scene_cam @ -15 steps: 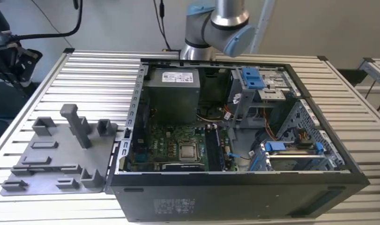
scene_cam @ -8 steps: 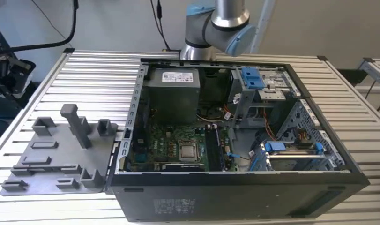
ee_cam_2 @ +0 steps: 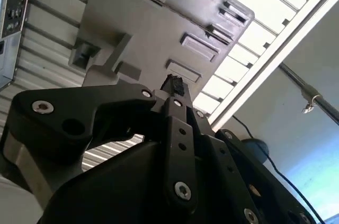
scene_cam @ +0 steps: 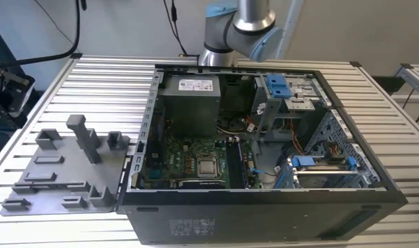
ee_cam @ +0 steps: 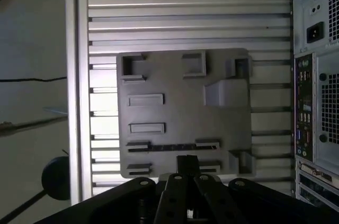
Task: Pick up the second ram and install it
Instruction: 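Reach for the second ram, then pick up the second ram and move it above second insertion slot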
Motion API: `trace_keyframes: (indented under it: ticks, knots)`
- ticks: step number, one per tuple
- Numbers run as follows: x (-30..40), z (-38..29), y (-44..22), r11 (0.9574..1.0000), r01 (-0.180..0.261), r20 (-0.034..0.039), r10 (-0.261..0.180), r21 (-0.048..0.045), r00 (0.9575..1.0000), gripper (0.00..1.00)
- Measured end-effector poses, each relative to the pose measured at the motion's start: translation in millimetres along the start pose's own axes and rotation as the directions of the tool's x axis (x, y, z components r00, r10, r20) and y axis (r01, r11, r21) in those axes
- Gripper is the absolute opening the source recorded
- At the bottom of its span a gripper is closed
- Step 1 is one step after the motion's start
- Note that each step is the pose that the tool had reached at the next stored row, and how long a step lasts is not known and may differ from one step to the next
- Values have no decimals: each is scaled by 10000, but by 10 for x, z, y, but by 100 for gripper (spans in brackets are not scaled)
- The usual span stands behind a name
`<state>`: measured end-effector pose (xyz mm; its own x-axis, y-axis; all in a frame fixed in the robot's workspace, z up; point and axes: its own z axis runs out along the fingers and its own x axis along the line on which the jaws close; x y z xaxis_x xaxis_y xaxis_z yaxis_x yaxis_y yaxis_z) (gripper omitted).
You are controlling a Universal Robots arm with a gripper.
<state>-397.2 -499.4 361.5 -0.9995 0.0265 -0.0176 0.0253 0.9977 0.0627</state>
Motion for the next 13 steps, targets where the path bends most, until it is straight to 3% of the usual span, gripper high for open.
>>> trace_keyframes:
  ticks: [5,13]
  knots:
    - [0,10,-40,9997,245,-16,-245,-4,9997,11]
    - [0,10,-41,9996,288,-19,-288,-8,9996,11]
